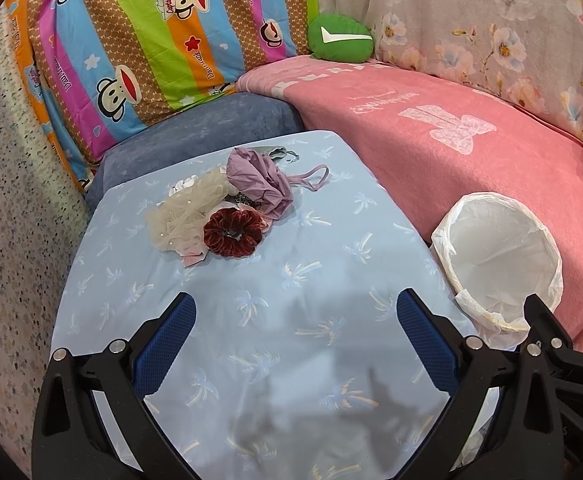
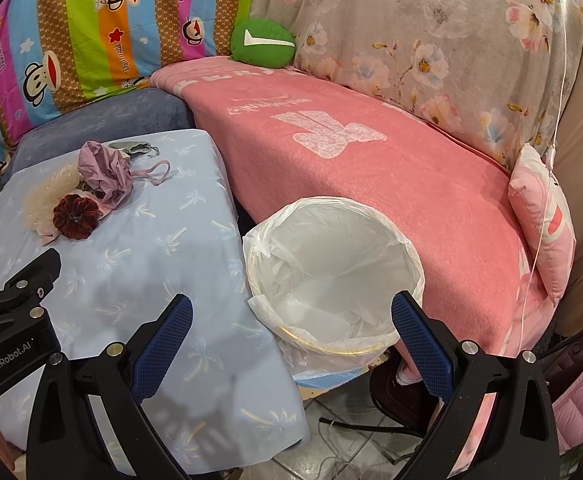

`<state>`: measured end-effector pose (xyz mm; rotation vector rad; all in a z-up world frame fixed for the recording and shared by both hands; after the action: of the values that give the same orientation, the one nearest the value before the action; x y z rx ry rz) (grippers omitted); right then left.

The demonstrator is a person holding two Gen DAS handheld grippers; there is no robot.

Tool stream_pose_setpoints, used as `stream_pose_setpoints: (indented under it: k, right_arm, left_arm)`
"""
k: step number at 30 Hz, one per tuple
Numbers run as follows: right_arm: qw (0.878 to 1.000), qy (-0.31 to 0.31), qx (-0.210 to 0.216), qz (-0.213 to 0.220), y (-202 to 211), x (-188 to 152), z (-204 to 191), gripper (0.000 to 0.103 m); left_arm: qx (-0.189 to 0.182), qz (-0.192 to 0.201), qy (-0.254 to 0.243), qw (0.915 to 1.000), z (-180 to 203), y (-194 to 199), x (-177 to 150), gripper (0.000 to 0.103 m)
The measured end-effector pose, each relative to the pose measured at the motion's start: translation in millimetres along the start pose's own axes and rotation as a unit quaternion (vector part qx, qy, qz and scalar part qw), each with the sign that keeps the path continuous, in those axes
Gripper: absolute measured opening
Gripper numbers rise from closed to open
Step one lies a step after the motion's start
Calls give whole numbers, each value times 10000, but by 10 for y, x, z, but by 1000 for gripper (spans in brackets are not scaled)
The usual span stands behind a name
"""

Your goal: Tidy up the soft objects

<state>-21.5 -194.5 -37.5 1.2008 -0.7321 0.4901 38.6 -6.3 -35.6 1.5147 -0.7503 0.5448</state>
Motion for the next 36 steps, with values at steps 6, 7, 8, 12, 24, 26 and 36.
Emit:
stream_pose_setpoints:
  k: [6,7,8,12,24,26,36]
  right_arm:
    - [10000,8,2,-10,-7,-3,-3,97]
    - [10000,8,2,-11,-3,2,4,97]
    - [10000,6,1,-11,-11,-5,-5,97]
    - [10000,15,6,-20,7,12,6,97]
    - [10000,13,5,-21,2,11,6,97]
    - [10000,15,2,-22,1,10,6,97]
    - [10000,-20,-20,-2,-61,-18,37,97]
  left_arm:
    - [0,1,-2,10000,2,1,-1,96]
    - [-2,0,2,10000,0,0,-2,96]
    - [2,-2,2,10000,2,-1,-2,96]
    - [1,1,2,10000,1,0,-5,96]
    - [2,5,-1,10000,3,-1,-3,96]
    - [-5,11,-8,10000,-5,6,1,96]
    - [-51,41,-71,10000,-13,2,-4,96]
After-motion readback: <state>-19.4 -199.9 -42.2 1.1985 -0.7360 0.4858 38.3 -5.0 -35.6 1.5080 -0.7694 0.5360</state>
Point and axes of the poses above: each gripper's, at about its wrist camera, not at the fingertips, and y roughly against the way its jaws point, z to its right, x to its top, the point moved 6 cm from there along -y, roughly the way its jaws point, and after that the axes turned 3 degrees about z, right-handed, at the moved point
